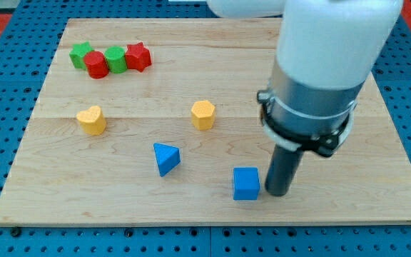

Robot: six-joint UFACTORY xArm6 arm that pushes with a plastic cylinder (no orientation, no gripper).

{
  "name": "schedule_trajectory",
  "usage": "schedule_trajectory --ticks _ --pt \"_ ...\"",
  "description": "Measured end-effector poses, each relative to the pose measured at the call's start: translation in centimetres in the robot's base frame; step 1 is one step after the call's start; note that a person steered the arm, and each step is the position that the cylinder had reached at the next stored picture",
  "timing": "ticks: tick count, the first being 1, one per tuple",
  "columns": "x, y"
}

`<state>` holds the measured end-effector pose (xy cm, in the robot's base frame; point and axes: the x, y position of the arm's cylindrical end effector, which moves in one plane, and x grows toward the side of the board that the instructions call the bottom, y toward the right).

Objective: Slide the yellow hexagon closer to the blue triangle

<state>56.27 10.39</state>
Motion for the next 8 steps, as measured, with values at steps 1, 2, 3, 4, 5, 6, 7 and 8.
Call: schedule_trajectory --ticks 1,2,3,4,5,6,7,8 --pt "-7.1 -0.3" --pt "-13.4 -2.9" --pt "-13.5 -9.5" --pt "-9.1 -13.1" --pt "-12.6 -15.1" --pt "-13.4 -21.4" --pt "-8.4 -17.0" --pt "-7.9 -17.0"
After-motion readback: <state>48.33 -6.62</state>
